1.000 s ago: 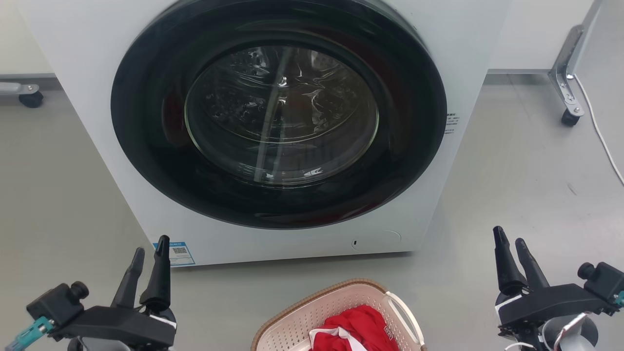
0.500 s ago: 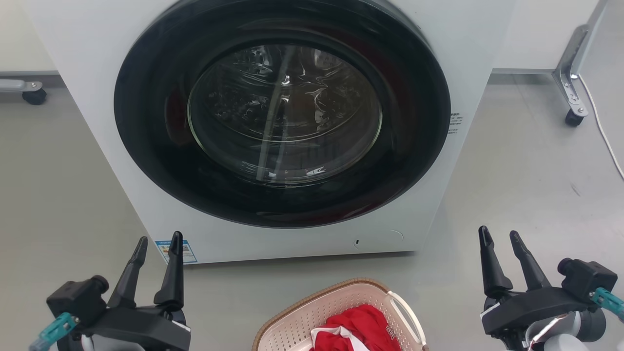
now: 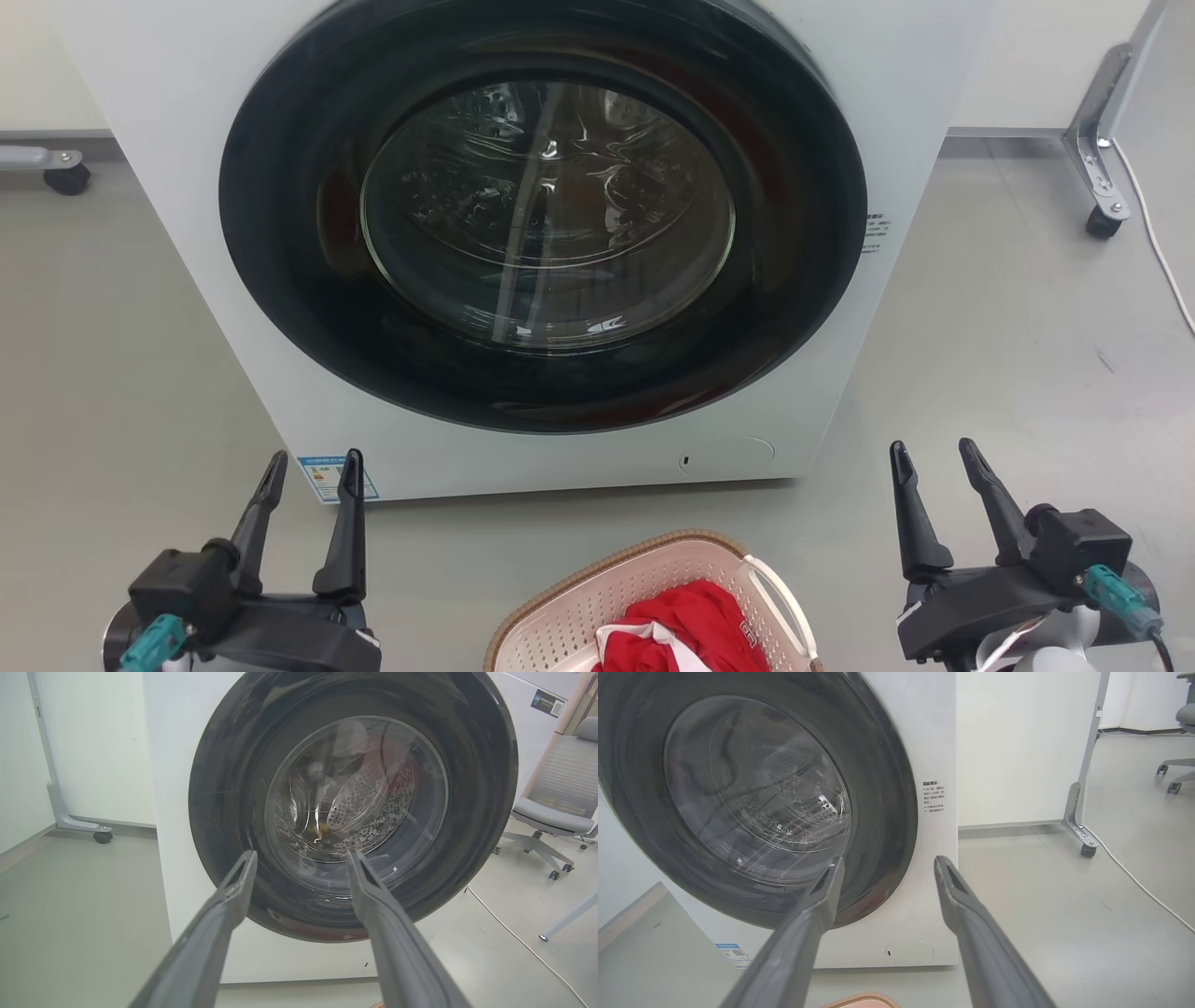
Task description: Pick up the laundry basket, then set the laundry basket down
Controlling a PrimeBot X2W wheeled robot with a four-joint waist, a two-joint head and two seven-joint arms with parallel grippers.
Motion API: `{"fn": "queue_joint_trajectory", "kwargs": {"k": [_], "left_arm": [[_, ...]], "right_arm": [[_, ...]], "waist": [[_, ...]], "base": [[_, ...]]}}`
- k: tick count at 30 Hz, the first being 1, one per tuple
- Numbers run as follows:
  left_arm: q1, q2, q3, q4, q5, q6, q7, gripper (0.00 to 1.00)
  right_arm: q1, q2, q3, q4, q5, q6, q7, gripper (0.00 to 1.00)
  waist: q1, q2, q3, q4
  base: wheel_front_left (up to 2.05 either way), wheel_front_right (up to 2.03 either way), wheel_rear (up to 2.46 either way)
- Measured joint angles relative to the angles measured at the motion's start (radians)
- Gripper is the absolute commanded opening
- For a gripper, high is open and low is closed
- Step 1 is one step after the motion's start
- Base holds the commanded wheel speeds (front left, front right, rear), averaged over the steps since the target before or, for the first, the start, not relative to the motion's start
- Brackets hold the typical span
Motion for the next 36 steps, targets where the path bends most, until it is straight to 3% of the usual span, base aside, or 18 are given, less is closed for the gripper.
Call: {"fn": "queue_joint_trajectory", "kwargs": {"k": [19, 36], "left_arm": [[0.019, 0.013, -0.04, 0.001, 0.193, 0.048, -0.026, 1.0], [0.02, 0.012, -0.04, 0.018, 0.196, 0.051, -0.002, 1.0]], "right_arm": [[0.019, 0.019, 0.017, -0.001, -0.21, -0.045, -0.067, 1.0], [0.024, 0.035, 0.002, 0.016, -0.207, -0.045, -0.067, 1.0]], "waist": [[0.0, 0.0, 0.01, 0.006], [0.0, 0.0, 0.013, 0.008]], "base": [[0.0, 0.0, 0.0], [0.0, 0.0, 0.0]]}}
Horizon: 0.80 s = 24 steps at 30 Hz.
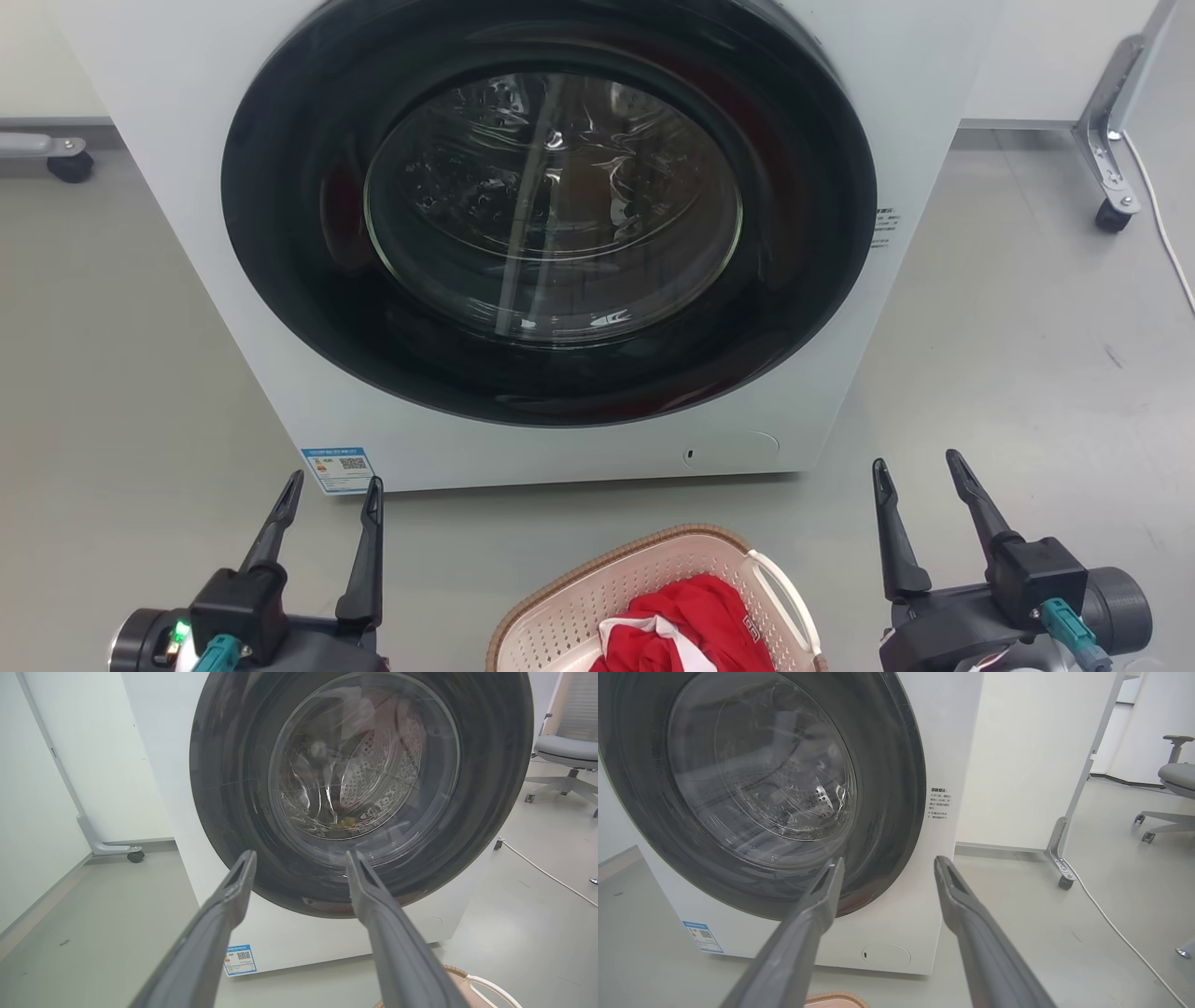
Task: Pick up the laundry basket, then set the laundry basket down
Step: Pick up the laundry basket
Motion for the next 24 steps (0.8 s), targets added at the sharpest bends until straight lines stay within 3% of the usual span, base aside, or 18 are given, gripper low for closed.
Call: {"fn": "queue_joint_trajectory", "kwargs": {"k": [24], "left_arm": [[0.009, -0.003, -0.009, -0.034, -0.032, -0.014, 0.015, 1.0]], "right_arm": [[0.008, 0.031, -0.034, -0.055, 0.018, 0.0, -0.004, 1.0]], "waist": [[0.0, 0.0, 0.099, -0.004]], "base": [[0.0, 0.0, 0.0]]}}
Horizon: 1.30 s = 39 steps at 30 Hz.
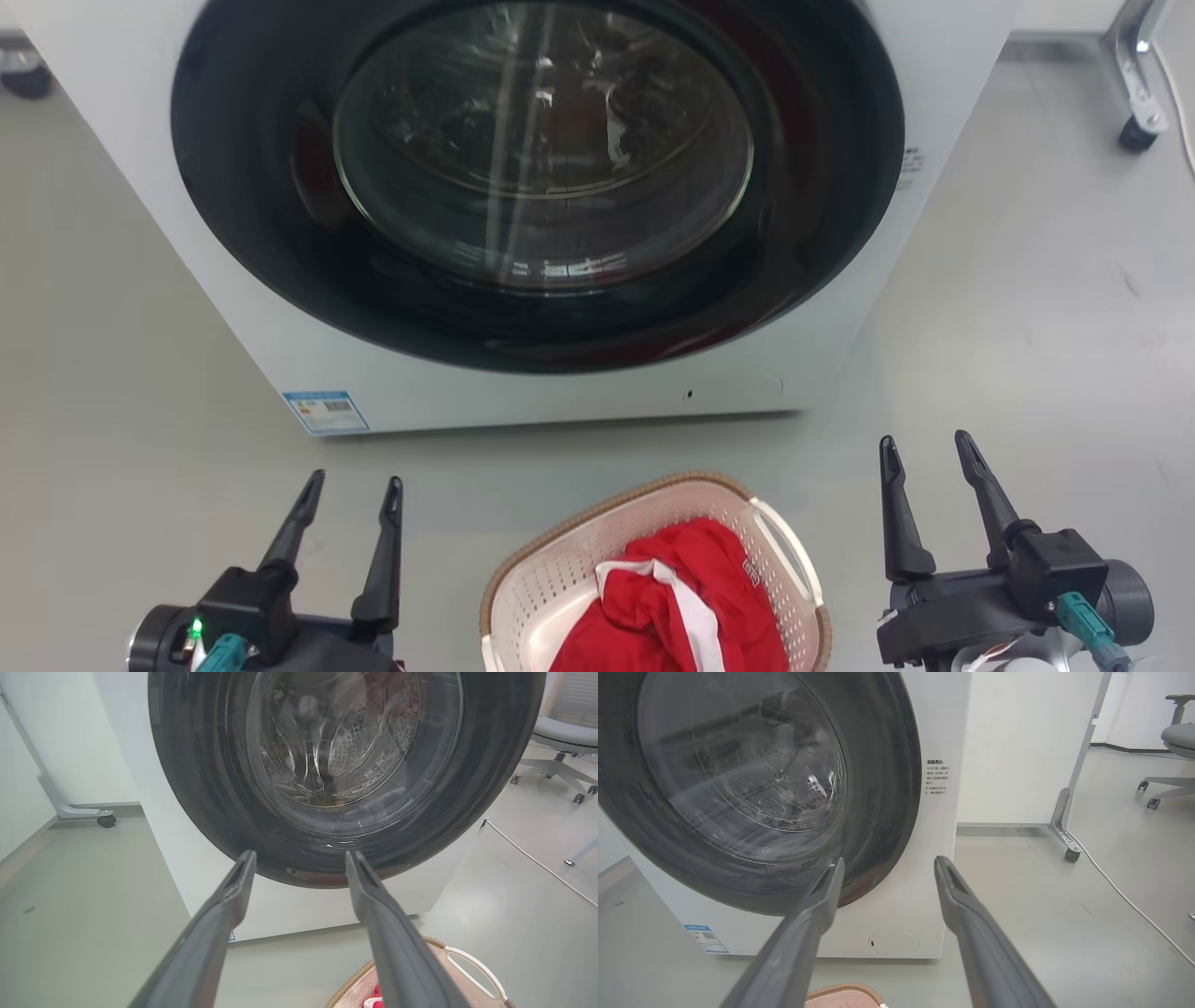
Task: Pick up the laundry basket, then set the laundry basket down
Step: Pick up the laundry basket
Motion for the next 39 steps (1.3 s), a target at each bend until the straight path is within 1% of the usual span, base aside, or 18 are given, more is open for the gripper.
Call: {"fn": "queue_joint_trajectory", "kwargs": {"k": [8, 13, 16, 20, 21, 24, 34, 39], "left_arm": [[-0.045, -0.01, -0.024, 0.006, -0.014, -0.035, 0.024, 1.0], [-0.082, -0.02, -0.032, 0.024, -0.033, -0.07, 0.037, 1.0], [-0.111, -0.024, -0.039, 0.047, -0.062, -0.089, 0.053, 1.0], [-0.152, -0.03, -0.048, 0.091, -0.088, -0.12, 0.085, 1.0], [-0.172, -0.032, -0.052, 0.113, -0.093, -0.136, 0.101, 1.0], [-0.208, -0.033, -0.055, 0.15, -0.104, -0.155, 0.122, 1.0], [-0.31, -0.031, -0.044, 0.264, -0.193, -0.185, 0.201, 1.0], [-0.371, -0.04, -0.049, 0.318, -0.208, -0.194, 0.218, 1.0]], "right_arm": [[-0.029, 0.015, -0.02, -0.004, 0.002, -0.002, 0.0, 1.0], [-0.051, 0.018, -0.038, -0.006, -0.002, -0.002, 0.0, 1.0], [-0.068, 0.024, -0.045, -0.014, -0.005, -0.002, 0.0, 1.0], [-0.091, 0.032, -0.054, -0.023, -0.015, -0.002, 0.0, 1.0], [-0.105, 0.035, -0.054, -0.028, -0.025, -0.002, 0.0, 1.0], [-0.128, 0.04, -0.05, -0.037, -0.03, -0.002, 0.0, 1.0], [-0.218, 0.053, -0.053, -0.068, -0.053, -0.002, -0.003, 1.0], [-0.258, 0.057, -0.062, -0.064, -0.074, -0.002, -0.003, 1.0]], "waist": [[0.0001, 0.0001, 0.103, -0.006], [0.0001, 0.0001, 0.174, -0.009], [0.0002, 0.0001, 0.217, -0.011], [0.0002, 0.0001, 0.276, -0.012], [0.0002, 0.0001, 0.305, -0.012], [0.0002, 0.0001, 0.35, -0.013], [0.0003, 0.0001, 0.499, -0.025], [0.0003, 0.0002, 0.571, -0.028]], "base": [[0.0, 0.0, 0.0], [0.0, 0.0, 0.0], [0.0, 0.0, 0.0], [0.0, 0.0, 0.0], [0.0, 0.0, 0.0], [0.0, 0.0, 0.0], [0.0, 0.0, 0.0], [0.0, 0.0, 0.0]]}}
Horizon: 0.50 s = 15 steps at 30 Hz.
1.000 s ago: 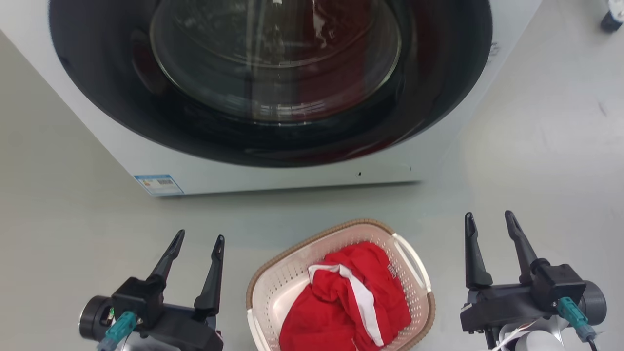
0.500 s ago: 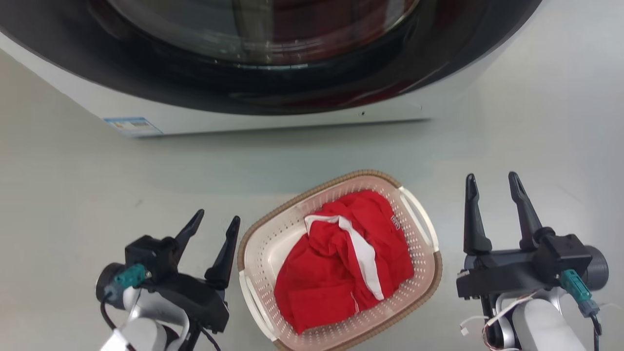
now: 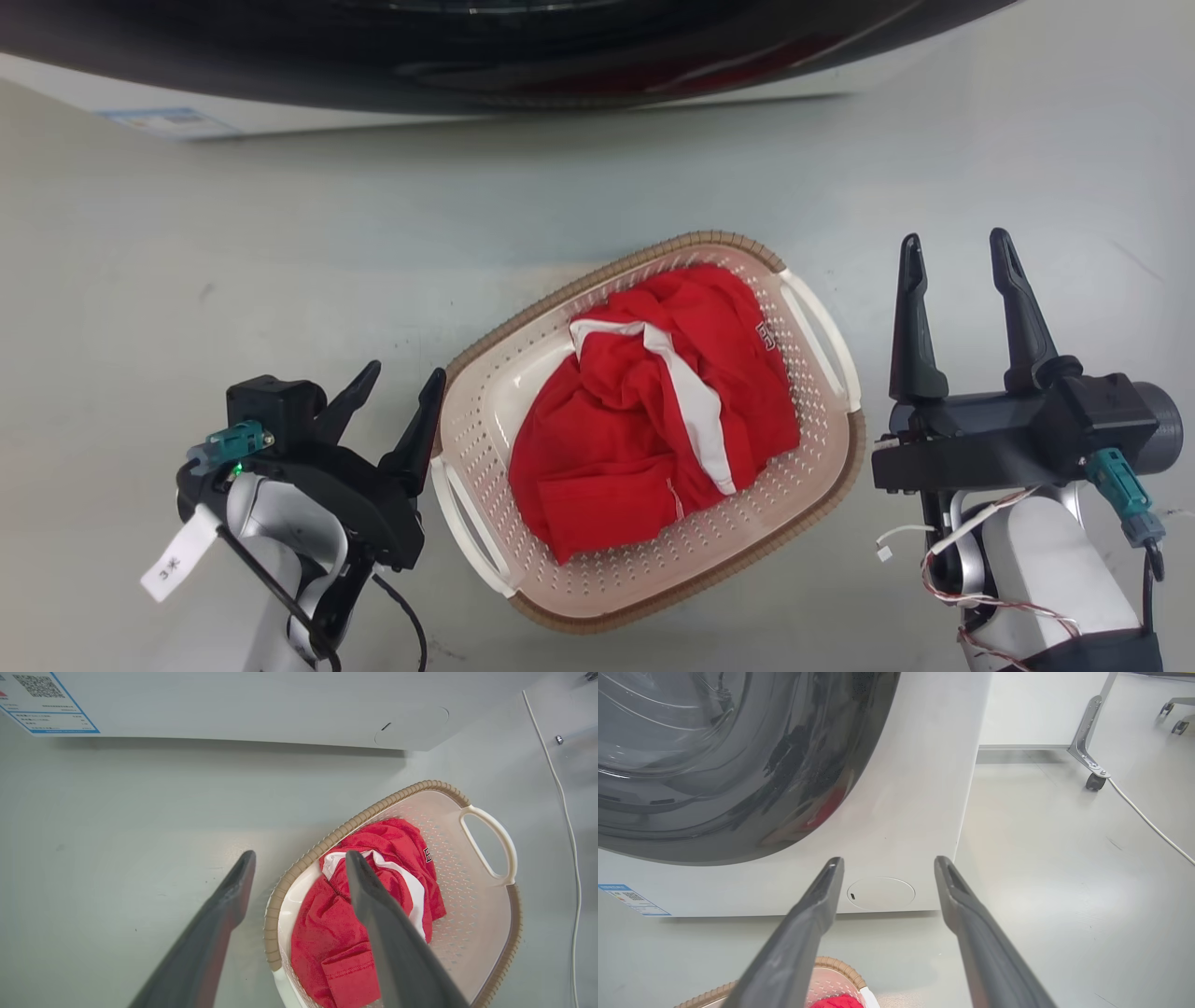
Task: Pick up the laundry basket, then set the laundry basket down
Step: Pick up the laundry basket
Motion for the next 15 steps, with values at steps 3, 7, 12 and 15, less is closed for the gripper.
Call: {"fn": "queue_joint_trajectory", "kwargs": {"k": [3, 7, 12, 15], "left_arm": [[-0.013, 0.0, -0.007, 0.038, -0.006, -0.007, 0.008, 1.0], [-0.031, -0.004, -0.018, 0.077, -0.016, -0.011, 0.016, 1.0], [-0.057, -0.006, -0.036, 0.117, -0.041, -0.016, 0.02, 1.0], [-0.062, -0.008, -0.048, 0.143, -0.045, -0.016, 0.025, 1.0]], "right_arm": [[-0.016, 0.003, 0.0, 0.008, -0.001, 0.0, 0.0, 1.0], [-0.029, 0.004, 0.0, 0.015, -0.004, 0.0, 0.0, 1.0], [-0.039, 0.005, -0.005, 0.026, -0.008, 0.0, 0.0, 1.0], [-0.042, 0.007, -0.005, 0.03, -0.01, 0.0, 0.0, 1.0]], "waist": [[-0.0001, -0.0001, 0.034, 0.0], [-0.0001, -0.0001, 0.066, 0.001], [-0.0002, 0.0, 0.084, 0.007], [-0.0002, -0.0001, 0.088, 0.01]], "base": [[0.0, 0.0, 0.0], [0.0, 0.0, 0.0], [0.0, 0.0, 0.0], [0.0, 0.0, 0.0]]}}
